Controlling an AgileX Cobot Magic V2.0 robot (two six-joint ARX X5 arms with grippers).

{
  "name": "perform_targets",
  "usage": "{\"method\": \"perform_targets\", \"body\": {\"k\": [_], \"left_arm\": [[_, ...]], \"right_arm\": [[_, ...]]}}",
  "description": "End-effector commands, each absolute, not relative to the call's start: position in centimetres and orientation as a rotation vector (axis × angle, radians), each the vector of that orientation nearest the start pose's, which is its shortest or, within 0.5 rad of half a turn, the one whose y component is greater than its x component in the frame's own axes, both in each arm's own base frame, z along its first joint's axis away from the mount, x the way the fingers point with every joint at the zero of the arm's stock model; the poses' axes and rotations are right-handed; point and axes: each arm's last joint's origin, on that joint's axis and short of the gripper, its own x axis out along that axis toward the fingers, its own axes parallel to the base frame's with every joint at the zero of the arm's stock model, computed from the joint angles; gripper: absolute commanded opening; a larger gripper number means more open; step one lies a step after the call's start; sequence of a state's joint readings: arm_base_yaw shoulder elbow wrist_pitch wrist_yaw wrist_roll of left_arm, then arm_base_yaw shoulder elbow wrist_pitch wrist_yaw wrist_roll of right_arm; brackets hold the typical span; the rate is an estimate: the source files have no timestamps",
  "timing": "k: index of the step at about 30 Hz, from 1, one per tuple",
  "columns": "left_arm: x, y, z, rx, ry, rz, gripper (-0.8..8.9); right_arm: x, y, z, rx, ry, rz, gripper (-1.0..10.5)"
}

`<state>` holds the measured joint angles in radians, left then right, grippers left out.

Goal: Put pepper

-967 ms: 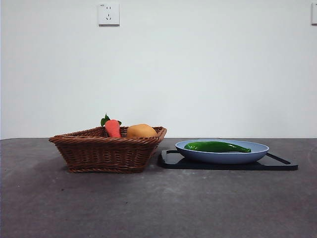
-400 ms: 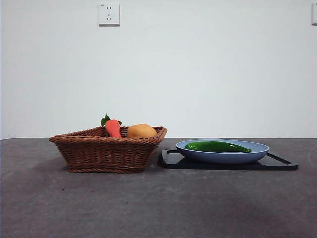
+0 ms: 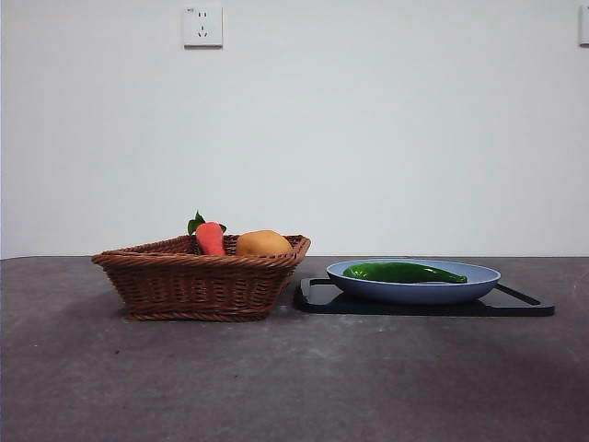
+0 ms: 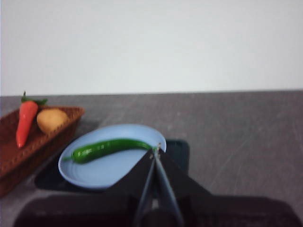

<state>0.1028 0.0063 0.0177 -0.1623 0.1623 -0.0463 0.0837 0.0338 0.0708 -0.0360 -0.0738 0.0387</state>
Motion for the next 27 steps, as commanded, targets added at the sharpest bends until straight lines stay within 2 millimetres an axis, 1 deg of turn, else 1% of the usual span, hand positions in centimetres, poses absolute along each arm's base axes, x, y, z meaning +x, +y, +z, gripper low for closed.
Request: {"method": "perform_targets", "body": {"k": [1,4,11,27], "left_arm": [[9.6,0.6,15.1,-0.073,0.146,-0.049,0.08],[9.6,0.6,15.1,-0.073,0.146,-0.049,0.08],[9.6,0.6,15.1,-0.073,0.146,-0.049,0.08],[9.6,0.6,15.1,-0.073,0.146,-0.049,0.08]], "right_arm": [[9.6,1.0,17.2,0.068,0.007,0.152,0.1],[9.7,1.0,16.4,0.082,0.026,0.152,0.1],[9.5,1.0,15.0,0.080,0.169,0.146,0.1],[9.6,1.0,15.1,0.095,0.156,0.148,0.1]]}}
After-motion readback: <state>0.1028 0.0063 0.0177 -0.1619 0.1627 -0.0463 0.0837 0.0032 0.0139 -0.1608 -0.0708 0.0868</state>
